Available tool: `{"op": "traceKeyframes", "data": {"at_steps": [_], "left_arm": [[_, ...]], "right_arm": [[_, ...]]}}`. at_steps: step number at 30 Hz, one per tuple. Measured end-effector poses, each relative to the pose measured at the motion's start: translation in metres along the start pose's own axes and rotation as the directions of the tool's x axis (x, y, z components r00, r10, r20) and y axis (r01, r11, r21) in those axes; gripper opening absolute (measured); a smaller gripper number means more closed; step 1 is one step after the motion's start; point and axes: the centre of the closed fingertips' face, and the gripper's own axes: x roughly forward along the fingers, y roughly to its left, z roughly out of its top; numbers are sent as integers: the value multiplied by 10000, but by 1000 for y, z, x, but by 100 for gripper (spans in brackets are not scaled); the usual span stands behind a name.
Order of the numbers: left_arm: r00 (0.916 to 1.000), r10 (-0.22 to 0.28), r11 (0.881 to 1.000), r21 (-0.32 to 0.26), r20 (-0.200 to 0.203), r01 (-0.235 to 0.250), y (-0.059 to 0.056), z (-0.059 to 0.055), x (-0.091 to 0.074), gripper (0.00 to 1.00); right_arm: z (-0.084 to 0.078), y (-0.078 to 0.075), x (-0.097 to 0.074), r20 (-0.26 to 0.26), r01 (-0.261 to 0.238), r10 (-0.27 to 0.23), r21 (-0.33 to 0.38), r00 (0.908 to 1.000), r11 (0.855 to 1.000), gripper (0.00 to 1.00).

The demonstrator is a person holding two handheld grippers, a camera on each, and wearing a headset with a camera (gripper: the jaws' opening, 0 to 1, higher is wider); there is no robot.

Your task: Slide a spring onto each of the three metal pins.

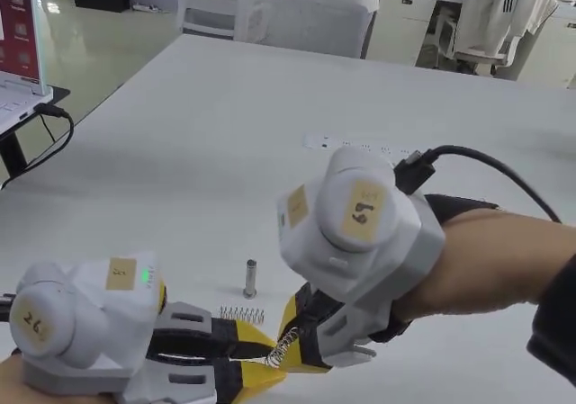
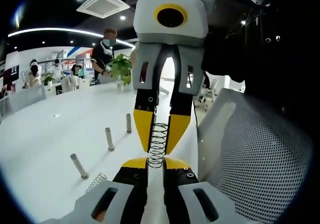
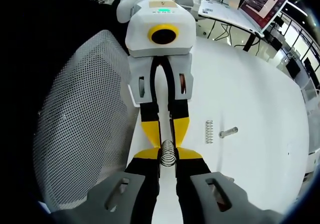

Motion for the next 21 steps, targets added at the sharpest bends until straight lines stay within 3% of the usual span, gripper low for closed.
{"op": "traceKeyframes", "data": {"at_steps": [12,21], "left_arm": [[10000,-4,10000,-38,-31,4,-1,0,1,3],[9999,103,9999,-97,-30,-103,1,-1,1,10]], "right_arm": [[0,0,0,-12,5,-5,-13,10000,10000,9],[-2,-2,0,-79,90,-91,-53,9999,9999,9]]}}
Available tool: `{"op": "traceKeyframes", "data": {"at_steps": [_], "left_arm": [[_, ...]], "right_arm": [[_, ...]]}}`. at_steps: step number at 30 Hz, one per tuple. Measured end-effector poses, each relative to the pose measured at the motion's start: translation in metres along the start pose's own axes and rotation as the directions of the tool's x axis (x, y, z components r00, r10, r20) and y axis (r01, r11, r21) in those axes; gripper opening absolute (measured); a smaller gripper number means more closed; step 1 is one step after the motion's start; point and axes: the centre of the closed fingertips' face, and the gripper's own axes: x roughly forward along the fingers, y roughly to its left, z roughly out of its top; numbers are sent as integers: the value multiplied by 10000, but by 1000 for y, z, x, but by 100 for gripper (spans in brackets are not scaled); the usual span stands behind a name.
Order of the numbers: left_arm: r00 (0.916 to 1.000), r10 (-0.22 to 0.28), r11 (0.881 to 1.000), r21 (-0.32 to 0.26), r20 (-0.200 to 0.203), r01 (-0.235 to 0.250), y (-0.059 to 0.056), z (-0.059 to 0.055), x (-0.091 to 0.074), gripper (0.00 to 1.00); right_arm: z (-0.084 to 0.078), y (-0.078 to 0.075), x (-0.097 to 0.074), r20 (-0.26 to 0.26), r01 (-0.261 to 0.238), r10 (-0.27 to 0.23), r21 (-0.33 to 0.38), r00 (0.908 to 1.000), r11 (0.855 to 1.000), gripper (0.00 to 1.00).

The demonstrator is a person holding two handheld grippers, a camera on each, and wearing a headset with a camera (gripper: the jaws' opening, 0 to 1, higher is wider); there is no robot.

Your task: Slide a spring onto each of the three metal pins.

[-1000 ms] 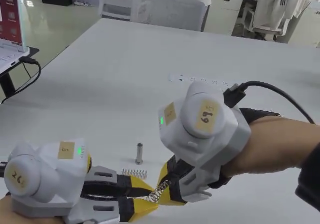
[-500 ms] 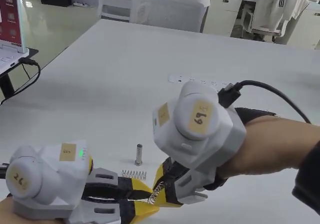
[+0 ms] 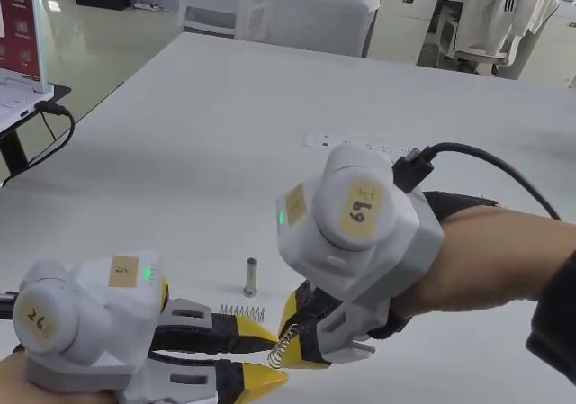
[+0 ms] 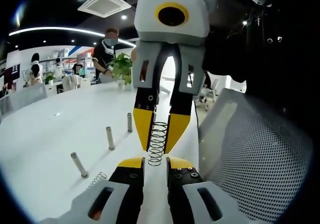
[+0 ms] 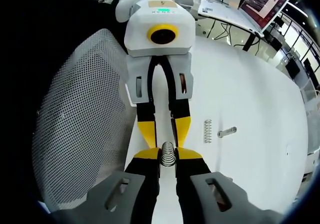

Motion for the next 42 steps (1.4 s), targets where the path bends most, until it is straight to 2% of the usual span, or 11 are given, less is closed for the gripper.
{"op": "traceKeyframes", "data": {"at_steps": [9,15,19,31,42], "left_arm": [[9998,191,9997,-119,-57,-192,4,-3,-1,23],[9991,410,9987,-298,-66,-412,8,-5,-3,35],[9974,721,9965,-424,-36,-722,14,-7,-6,45],[9905,1372,9876,-792,106,-1359,23,-11,-16,59],[9820,1868,9776,-1037,272,-1830,30,-12,-23,71]], "right_arm": [[-6,-4,-2,-113,128,-126,93,9999,9999,9],[-10,-7,-3,-192,225,-222,132,9996,9997,9],[-12,-9,-4,-231,300,-296,174,9993,9994,9],[-18,-15,-9,-300,470,-462,261,9985,9986,9],[-27,-26,-20,-342,811,-795,481,9962,9955,9]]}}
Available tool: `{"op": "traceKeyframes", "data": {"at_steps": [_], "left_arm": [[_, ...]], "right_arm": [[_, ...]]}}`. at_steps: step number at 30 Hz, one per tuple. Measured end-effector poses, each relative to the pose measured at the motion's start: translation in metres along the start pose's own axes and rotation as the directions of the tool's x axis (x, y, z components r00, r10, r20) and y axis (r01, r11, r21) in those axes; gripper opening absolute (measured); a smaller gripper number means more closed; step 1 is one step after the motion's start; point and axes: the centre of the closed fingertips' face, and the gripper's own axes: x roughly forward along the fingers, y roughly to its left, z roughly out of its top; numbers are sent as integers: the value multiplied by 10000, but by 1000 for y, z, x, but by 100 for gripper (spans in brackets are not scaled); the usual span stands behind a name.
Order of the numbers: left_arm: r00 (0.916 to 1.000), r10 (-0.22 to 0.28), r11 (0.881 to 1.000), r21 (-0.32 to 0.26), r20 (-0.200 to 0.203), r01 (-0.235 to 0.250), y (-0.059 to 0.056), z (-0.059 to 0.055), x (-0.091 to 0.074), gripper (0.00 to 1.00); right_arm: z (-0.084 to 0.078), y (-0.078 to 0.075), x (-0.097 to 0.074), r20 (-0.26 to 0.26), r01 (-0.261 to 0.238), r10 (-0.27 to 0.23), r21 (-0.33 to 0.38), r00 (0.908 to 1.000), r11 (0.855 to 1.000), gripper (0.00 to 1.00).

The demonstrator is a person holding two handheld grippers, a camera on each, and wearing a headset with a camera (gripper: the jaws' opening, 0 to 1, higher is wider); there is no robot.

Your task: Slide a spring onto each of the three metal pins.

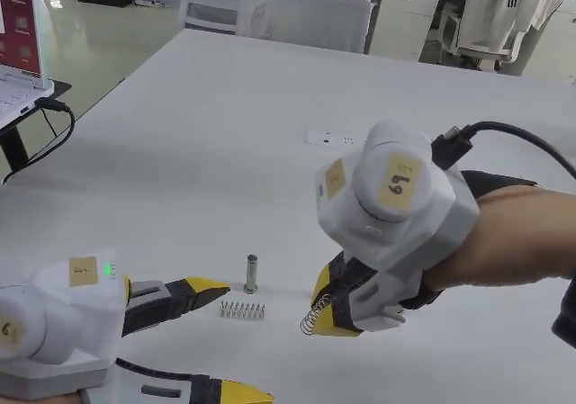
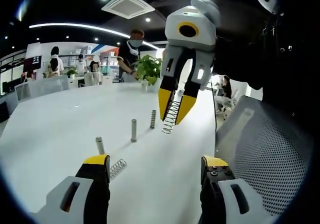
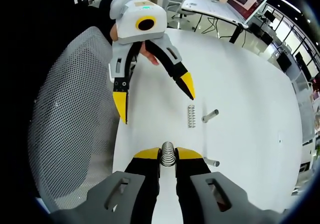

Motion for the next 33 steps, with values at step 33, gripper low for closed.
{"op": "traceKeyframes", "data": {"at_steps": [33], "left_arm": [[9988,441,9990,-125,205,-439,4,-3,-6,80]], "right_arm": [[-39,-72,-12,-1204,844,-775,535,9897,9950,9]]}}
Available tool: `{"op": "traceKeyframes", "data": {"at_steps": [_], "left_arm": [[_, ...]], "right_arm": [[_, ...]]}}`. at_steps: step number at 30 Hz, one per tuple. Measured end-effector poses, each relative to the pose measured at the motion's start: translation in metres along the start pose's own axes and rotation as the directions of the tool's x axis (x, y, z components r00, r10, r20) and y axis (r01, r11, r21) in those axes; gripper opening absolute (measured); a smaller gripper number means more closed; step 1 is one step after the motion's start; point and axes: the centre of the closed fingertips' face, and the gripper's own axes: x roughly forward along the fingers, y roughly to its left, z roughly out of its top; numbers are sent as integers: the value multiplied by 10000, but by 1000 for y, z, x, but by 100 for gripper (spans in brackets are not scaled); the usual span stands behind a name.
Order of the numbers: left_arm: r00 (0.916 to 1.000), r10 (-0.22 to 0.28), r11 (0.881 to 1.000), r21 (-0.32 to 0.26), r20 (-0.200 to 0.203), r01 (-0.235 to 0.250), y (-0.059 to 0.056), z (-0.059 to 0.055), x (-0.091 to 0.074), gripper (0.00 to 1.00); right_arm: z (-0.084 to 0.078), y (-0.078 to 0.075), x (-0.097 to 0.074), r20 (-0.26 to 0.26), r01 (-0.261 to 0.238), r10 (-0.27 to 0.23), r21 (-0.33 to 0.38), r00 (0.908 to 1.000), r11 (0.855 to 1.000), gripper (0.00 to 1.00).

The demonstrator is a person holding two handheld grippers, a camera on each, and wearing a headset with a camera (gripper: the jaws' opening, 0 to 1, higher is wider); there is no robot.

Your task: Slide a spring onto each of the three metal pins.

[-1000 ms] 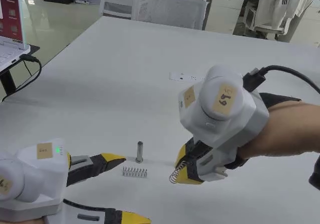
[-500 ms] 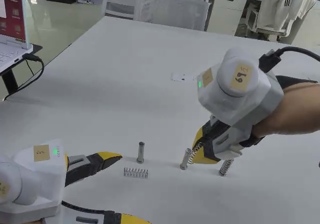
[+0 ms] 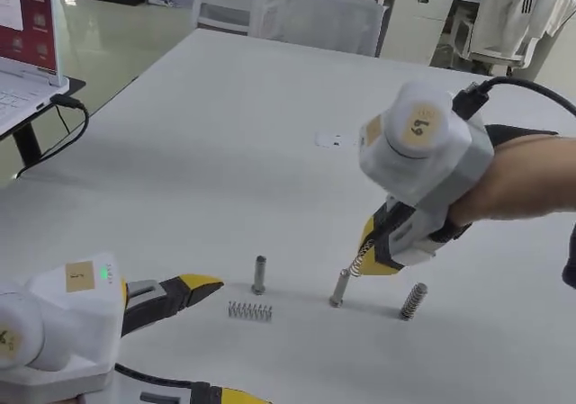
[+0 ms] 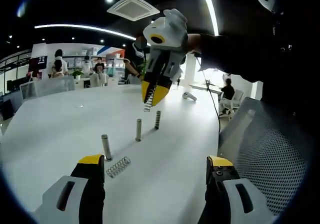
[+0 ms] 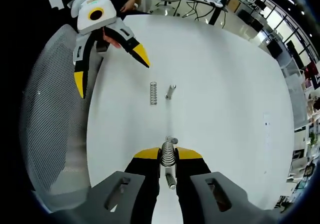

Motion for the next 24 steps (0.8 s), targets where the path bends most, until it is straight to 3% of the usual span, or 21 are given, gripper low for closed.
{"op": "traceKeyframes", "data": {"at_steps": [24], "left_arm": [[9999,95,9999,-102,-41,-96,2,-3,1,79]], "right_arm": [[-4,-10,22,-380,-252,254,55,9990,9997,9]]}}
